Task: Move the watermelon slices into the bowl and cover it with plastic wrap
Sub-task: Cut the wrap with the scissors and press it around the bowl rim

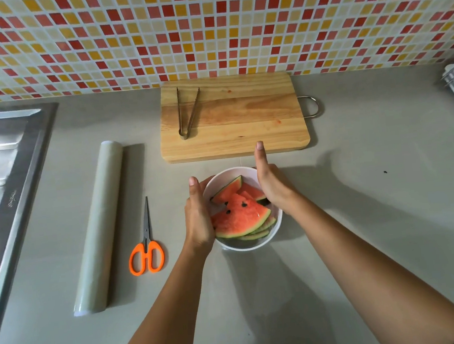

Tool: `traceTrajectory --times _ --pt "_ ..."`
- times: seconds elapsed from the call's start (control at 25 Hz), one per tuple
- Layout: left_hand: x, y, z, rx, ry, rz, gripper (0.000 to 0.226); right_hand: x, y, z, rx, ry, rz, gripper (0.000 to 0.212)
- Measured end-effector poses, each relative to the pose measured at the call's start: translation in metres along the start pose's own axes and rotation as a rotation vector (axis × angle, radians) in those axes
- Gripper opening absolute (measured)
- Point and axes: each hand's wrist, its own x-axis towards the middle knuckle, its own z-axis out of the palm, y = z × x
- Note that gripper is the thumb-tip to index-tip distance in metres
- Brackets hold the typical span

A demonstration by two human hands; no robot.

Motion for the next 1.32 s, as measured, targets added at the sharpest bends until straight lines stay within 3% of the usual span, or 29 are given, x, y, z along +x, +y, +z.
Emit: traceTrajectory --times 0.04,0.08,0.12,0.32,0.4,0.48,0.6,0.76,0.88,1.0,1.16,1.24,1.32 --pt "-0.002 -0.002 -0.001 -0.013 0.014 0.007 0.068 0.000 -0.002 0.000 0.008 -0.020 0.025 0.092" --pt "-0.003 -0.003 -0.001 -0.026 0.027 0.012 0.067 0.001 -0.003 0.001 -0.002 -0.038 0.041 0.104" --pt "-0.004 -0.004 -0.002 -0.039 0.034 0.017 0.066 0.000 -0.006 0.001 -0.017 -0.058 0.062 0.086" --pt "-0.007 -0.009 -0.003 -0.049 0.047 0.036 0.066 -0.006 -0.015 0.003 -0.101 -0.046 0.177 0.090" --pt "-0.006 -0.009 -0.004 -0.048 0.049 0.044 0.065 -0.005 -0.013 0.005 -0.072 -0.023 0.218 0.104" --pt "-0.006 -0.009 -0.005 -0.038 0.048 0.045 0.064 -0.003 -0.008 0.005 0.055 0.040 0.257 0.121" --pt "-0.005 -0.011 -0.008 -0.031 0.044 0.033 0.064 -0.003 -0.005 0.008 0.414 0.216 0.341 0.115" --pt "-0.004 -0.008 -0.005 0.016 0.027 0.024 0.067 -0.004 0.010 -0.004 0.842 0.535 0.237 0.080" --pt "-0.006 -0.004 -0.002 0.096 0.065 0.002 0.068 -0.035 0.020 -0.015 0.889 0.653 0.090 0.064" --pt "-0.011 -0.003 -0.006 -0.020 0.027 -0.011 0.075 -0.083 0.041 0.012 0.802 0.552 0.105 0.073" --pt "-0.018 -0.004 -0.010 -0.127 0.014 -0.033 0.075 -0.094 0.042 0.028 0.928 0.109 0.153 0.101" --pt "-0.023 -0.006 -0.014 -0.144 0.127 -0.022 0.062 -0.079 0.038 0.013 1.041 0.089 0.093 0.088" --pt "-0.022 -0.006 -0.020 -0.149 0.244 0.011 0.054 -0.068 0.040 0.006 1.071 0.194 0.006 0.076"
